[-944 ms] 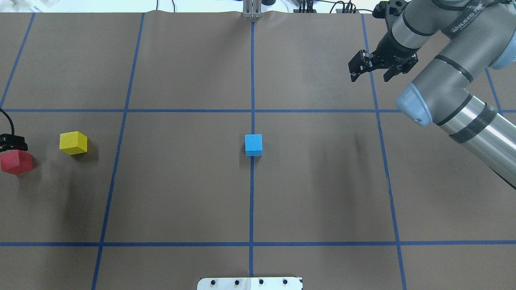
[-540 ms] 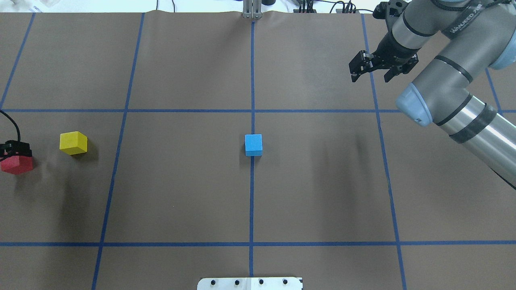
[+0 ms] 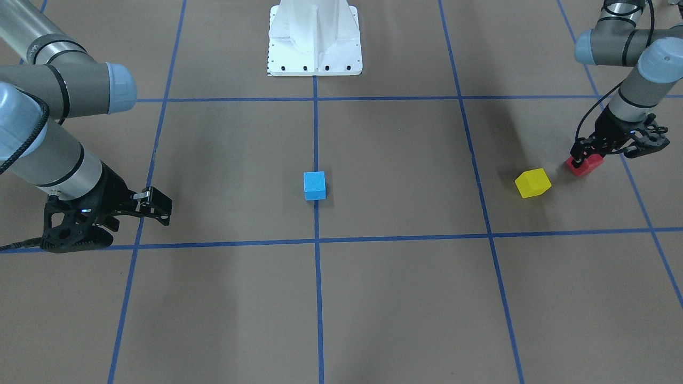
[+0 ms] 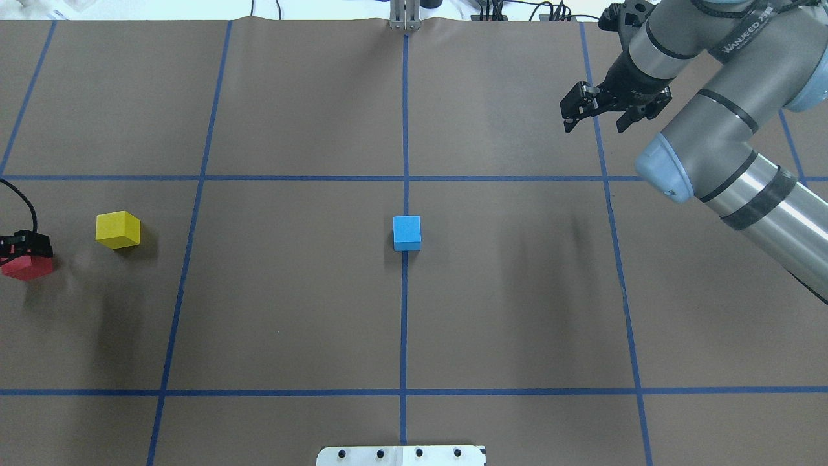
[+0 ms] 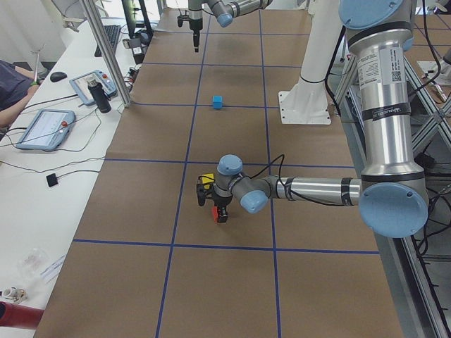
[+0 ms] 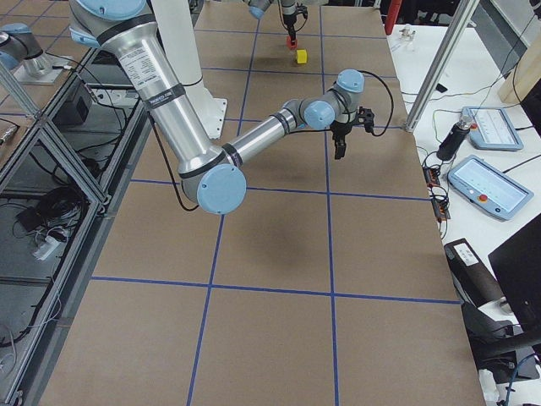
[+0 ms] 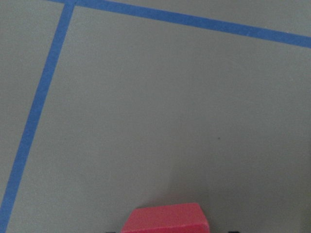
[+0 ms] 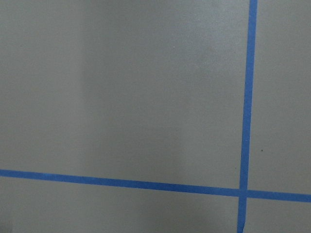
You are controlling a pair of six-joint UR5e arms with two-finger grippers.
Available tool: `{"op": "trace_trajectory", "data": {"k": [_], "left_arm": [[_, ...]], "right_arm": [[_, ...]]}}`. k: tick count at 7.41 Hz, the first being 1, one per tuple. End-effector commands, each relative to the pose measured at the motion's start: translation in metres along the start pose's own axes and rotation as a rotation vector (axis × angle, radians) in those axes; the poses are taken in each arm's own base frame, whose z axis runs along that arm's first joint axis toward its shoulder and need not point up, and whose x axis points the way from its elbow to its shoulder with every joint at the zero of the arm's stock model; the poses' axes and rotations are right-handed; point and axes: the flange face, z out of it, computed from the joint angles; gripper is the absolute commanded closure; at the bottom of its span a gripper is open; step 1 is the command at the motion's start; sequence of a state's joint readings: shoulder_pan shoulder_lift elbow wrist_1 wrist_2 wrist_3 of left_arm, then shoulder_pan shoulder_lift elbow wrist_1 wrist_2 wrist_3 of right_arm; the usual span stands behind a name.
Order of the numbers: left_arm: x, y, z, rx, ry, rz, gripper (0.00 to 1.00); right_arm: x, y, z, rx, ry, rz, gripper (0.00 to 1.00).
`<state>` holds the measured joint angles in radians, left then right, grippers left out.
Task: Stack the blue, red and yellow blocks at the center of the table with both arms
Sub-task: 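Lower the left gripper onto the red cube and grasp it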
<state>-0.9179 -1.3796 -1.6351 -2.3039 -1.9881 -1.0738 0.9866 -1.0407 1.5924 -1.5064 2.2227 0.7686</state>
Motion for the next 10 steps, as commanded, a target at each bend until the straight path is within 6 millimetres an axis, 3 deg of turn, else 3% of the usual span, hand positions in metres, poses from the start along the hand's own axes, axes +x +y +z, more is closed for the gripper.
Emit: {"op": "trace_trajectory", "data": {"k": [1, 4, 5, 6, 7, 10], "left_arm": [[-0.003, 0.003, -0.002, 0.000, -0.002, 0.000, 1.00], [0.021, -0.005, -0.017, -0.005, 0.033, 0.024, 1.00], [0.043, -0.023, -0.027, -0.003, 0.035, 0.078, 1.00], [0.078, -0.054, -0.054, 0.003, 0.006, 0.127, 1.00], [0.127, -0.077, -0.080, -0.017, -0.033, 0.139, 1.00], [0.270, -0.117, -0.149, -0.042, -0.050, 0.123, 1.00]], "right_arm": [[0.000, 0.000, 0.000, 0.000, 0.000, -0.001, 0.01], [-0.002, -0.001, -0.001, 0.000, -0.002, -0.001, 0.01], [-0.002, -0.001, -0.001, 0.001, -0.001, -0.001, 0.01], [-0.003, -0.001, 0.000, 0.000, -0.001, -0.002, 0.01], [-0.001, -0.001, 0.002, -0.003, 0.001, 0.000, 0.01], [0.000, -0.001, 0.003, -0.005, 0.003, 0.002, 0.01]]}}
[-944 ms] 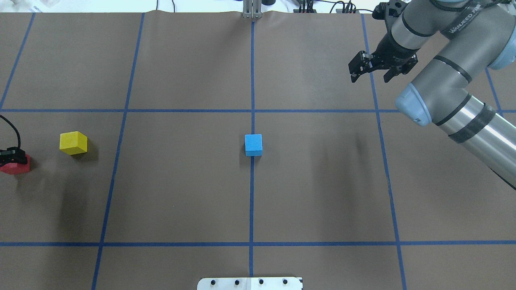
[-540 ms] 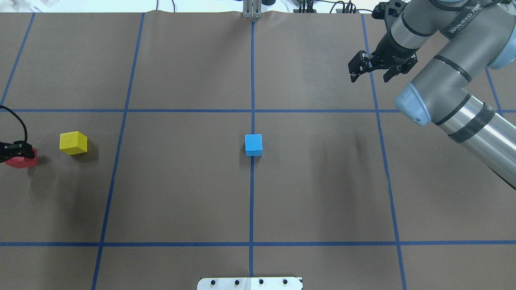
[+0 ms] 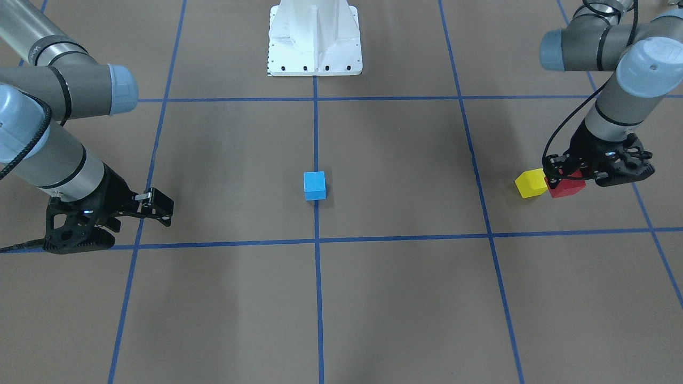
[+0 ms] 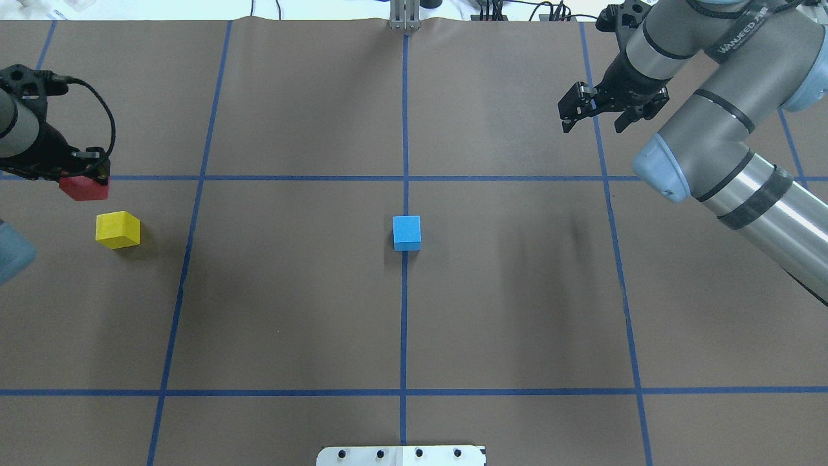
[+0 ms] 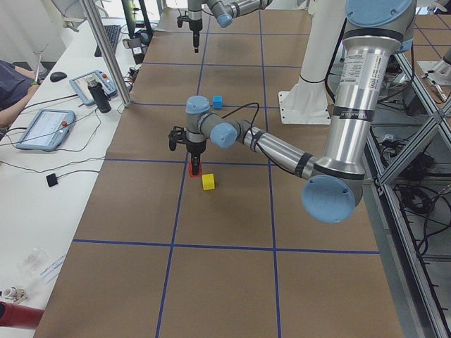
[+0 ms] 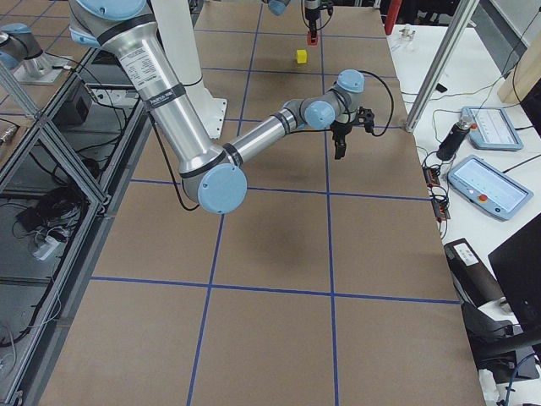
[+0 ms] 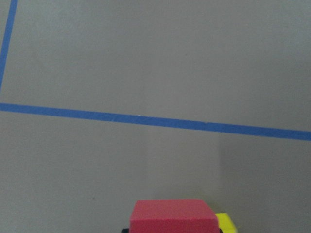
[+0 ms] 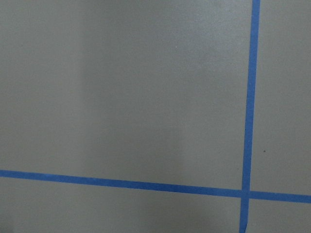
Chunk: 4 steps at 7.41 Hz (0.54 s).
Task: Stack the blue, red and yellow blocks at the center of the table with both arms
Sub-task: 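Carry the red cube with the left gripper above the blue cube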
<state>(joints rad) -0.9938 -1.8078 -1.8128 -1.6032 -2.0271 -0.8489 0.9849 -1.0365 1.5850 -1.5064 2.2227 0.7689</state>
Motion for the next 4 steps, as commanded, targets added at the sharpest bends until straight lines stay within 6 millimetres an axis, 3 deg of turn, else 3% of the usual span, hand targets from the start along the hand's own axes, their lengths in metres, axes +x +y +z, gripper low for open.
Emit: {"op": "trace_trajectory", "data": {"k": [1, 2, 3, 4], "left_arm": [[0.115, -0.014, -0.056, -0.018, 0.027, 0.016, 1.00], [0.166, 0.003, -0.060, -0.037, 0.069, -0.039, 1.00], [0.227, 0.034, -0.054, -0.071, 0.098, -0.014, 1.00], [0.257, 0.048, -0.055, -0.064, 0.116, 0.034, 1.00]], "right_arm": [[0.003, 0.000, 0.002, -0.003, 0.003, 0.004, 0.01], [0.004, 0.000, 0.004, -0.005, 0.005, 0.006, 0.01], [0.003, -0.001, 0.003, -0.004, 0.006, 0.006, 0.01], [0.004, -0.001, 0.004, -0.005, 0.007, 0.015, 0.01]]}}
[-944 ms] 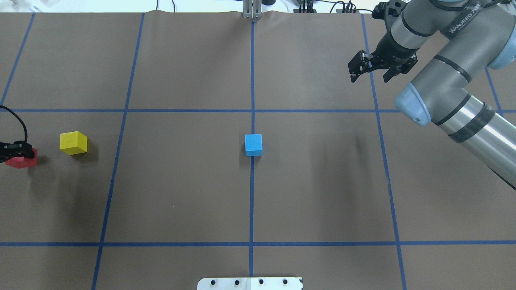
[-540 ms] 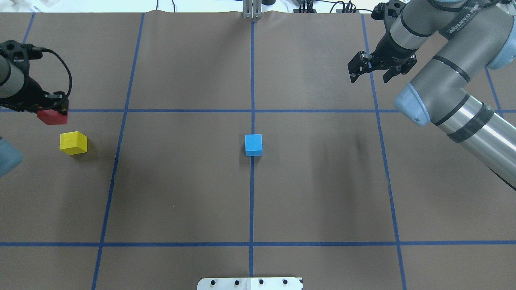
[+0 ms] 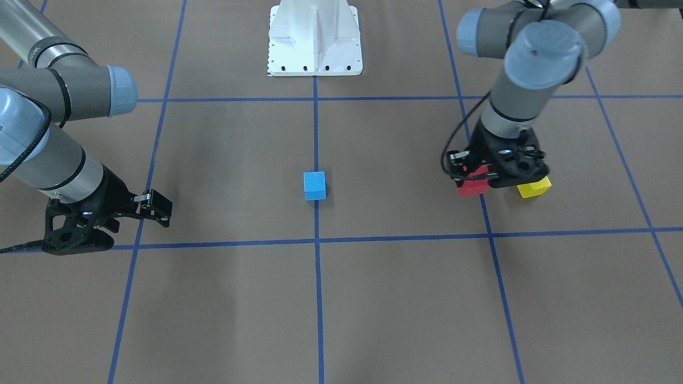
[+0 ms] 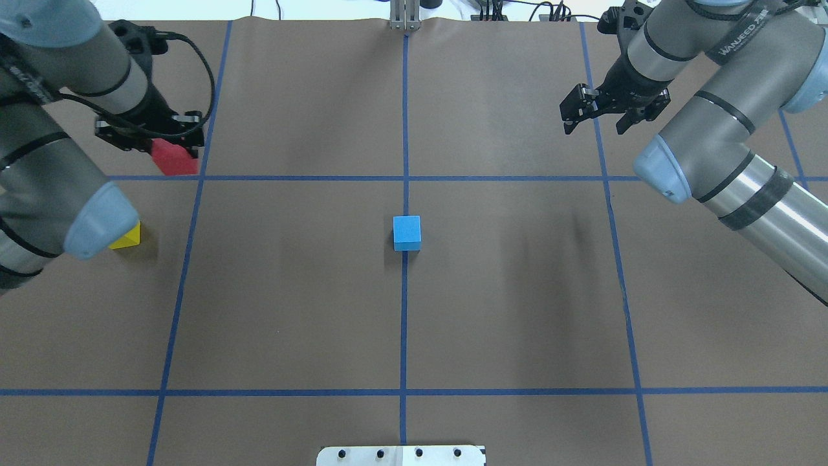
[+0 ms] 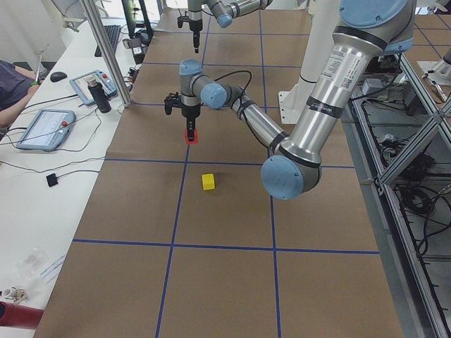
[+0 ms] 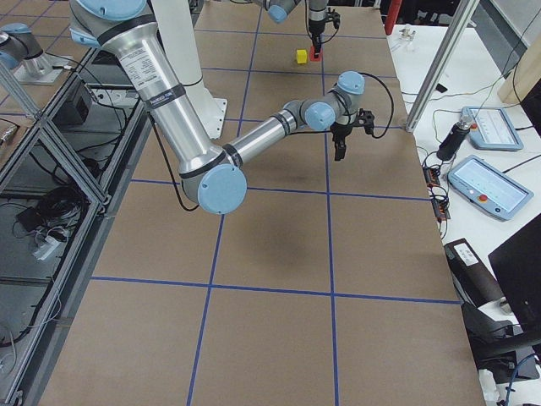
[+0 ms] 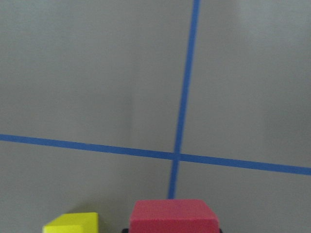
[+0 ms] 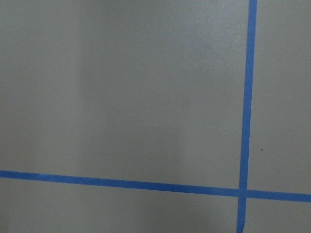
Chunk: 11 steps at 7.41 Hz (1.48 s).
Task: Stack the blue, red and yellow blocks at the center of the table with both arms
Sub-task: 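Carry the red cube with the left gripper above the blue cube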
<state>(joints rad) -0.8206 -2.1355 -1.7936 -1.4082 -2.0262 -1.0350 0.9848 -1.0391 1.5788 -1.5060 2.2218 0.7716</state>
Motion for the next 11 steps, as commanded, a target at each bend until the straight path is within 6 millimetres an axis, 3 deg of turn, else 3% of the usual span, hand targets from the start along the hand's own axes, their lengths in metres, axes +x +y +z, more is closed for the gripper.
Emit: {"op": "trace_trajectory", "data": {"k": [1, 3, 4, 6, 7, 8, 11], "left_arm": [[0.097, 0.058, 0.026, 0.019, 0.040, 0.112, 1.00], [0.179, 0.051, 0.050, 0.021, 0.058, 0.099, 1.00], [0.199, 0.048, 0.043, 0.026, 0.074, 0.103, 1.00], [0.226, 0.056, 0.040, 0.015, 0.085, 0.125, 1.00], [0.233, 0.061, 0.041, 0.009, 0.086, 0.129, 1.00], [0.238, 0.071, 0.054, -0.010, 0.072, 0.131, 1.00], [0.261, 0.062, 0.058, -0.019, 0.052, 0.102, 1.00]], "right_arm": [[-0.003, -0.001, -0.002, 0.004, -0.003, 0.007, 0.01], [0.033, -0.008, -0.010, 0.013, 0.014, -0.009, 0.01], [0.054, -0.012, -0.016, 0.020, 0.022, -0.024, 0.01], [0.083, -0.014, -0.020, 0.019, 0.034, -0.030, 0.01], [0.085, -0.013, -0.019, 0.016, 0.034, -0.028, 0.01], [0.086, -0.012, -0.018, 0.014, 0.034, -0.027, 0.01], [0.087, -0.012, -0.018, 0.013, 0.035, -0.024, 0.01]]}}
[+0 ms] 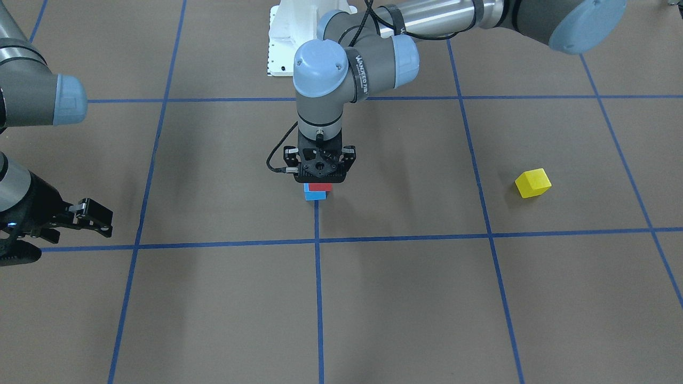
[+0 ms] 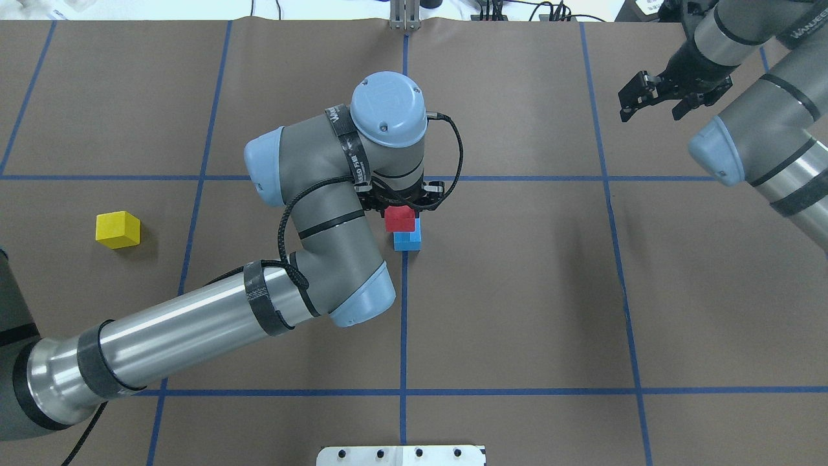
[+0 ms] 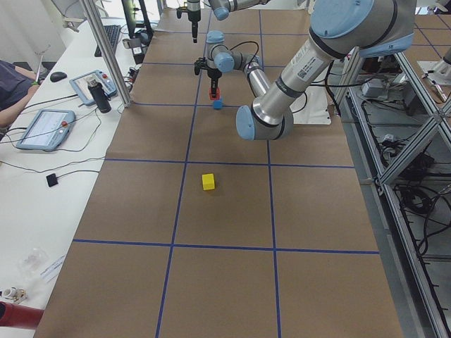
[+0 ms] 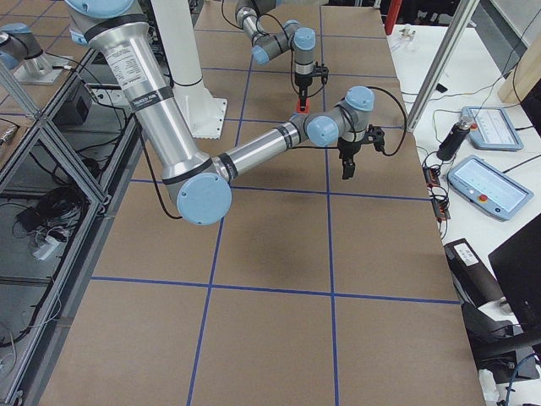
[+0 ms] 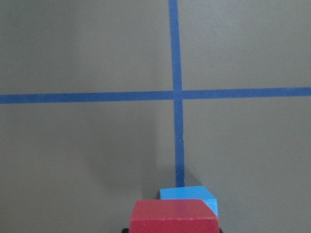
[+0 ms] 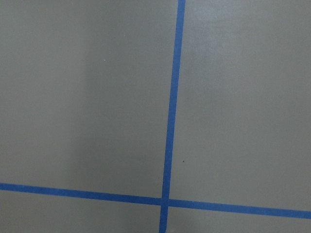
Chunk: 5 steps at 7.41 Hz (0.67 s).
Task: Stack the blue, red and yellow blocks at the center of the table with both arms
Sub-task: 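Lower the red cube onto the blue cube and open the left gripper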
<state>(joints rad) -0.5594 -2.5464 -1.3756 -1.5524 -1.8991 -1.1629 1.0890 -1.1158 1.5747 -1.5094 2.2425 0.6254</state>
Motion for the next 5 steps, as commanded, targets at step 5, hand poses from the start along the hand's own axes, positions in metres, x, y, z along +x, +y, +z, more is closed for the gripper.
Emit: {"op": "trace_trajectory", "data": {"k": [5], "left_arm": [[0.0037, -0.0030, 0.0098, -0.010, -0.018, -0.005, 1.00]], "right_arm": [[0.0002, 0.0004, 0.0000, -0.001, -0.001, 0.002, 0.01]]}}
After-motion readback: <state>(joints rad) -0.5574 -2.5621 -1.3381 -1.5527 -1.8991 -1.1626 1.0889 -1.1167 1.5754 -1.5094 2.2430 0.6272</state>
